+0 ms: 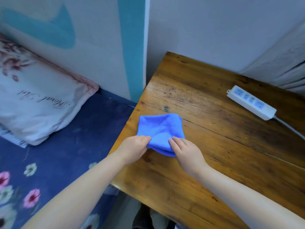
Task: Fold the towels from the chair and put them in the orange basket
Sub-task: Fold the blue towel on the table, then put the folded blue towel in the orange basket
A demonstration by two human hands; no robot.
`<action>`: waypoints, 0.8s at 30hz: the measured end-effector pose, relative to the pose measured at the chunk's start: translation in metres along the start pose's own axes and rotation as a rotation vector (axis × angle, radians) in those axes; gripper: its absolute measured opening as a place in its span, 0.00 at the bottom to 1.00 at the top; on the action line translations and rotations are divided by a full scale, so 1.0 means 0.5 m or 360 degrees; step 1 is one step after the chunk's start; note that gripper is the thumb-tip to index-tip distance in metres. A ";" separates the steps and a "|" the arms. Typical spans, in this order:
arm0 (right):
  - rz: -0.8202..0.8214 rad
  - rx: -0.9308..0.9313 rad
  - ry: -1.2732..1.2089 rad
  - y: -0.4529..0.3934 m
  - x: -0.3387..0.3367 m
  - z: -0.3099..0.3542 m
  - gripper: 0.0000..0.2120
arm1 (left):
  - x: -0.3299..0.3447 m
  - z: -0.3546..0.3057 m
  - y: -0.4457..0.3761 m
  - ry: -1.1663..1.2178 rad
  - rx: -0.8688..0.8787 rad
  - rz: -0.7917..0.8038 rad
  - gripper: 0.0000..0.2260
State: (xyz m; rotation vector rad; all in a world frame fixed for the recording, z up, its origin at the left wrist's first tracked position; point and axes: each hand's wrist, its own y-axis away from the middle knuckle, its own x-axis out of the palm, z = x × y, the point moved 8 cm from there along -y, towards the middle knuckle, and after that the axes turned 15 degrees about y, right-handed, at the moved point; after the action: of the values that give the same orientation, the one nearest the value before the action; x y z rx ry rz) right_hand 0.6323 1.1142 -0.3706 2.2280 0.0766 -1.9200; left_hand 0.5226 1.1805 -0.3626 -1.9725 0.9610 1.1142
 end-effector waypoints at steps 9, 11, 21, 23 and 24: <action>0.0144 -0.0579 -0.0147 -0.024 -0.131 0.217 0.11 | -0.142 -0.045 0.297 -0.0265 -0.0540 -0.0106 0.10; 0.0076 -0.0779 -0.0174 -0.017 -0.168 0.310 0.09 | -0.172 -0.054 0.403 -0.0284 -0.0776 -0.0145 0.13; 0.0316 -0.1341 0.0063 0.070 -0.221 0.785 0.15 | -0.267 -0.121 0.902 -0.0013 -0.1748 -0.0260 0.11; 0.0331 -0.1421 0.0064 0.096 -0.229 0.894 0.14 | -0.264 -0.124 1.023 0.0092 -0.1987 -0.0133 0.13; 0.0340 -0.1458 0.0068 0.109 -0.232 0.941 0.14 | -0.267 -0.128 1.069 0.0124 -0.2040 -0.0100 0.13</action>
State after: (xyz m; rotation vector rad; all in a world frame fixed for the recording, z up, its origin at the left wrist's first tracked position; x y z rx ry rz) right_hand 0.1655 0.9848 -0.3147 1.5650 0.5694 -1.3164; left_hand 0.0501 0.8938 -0.3189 -2.9703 0.1057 1.8746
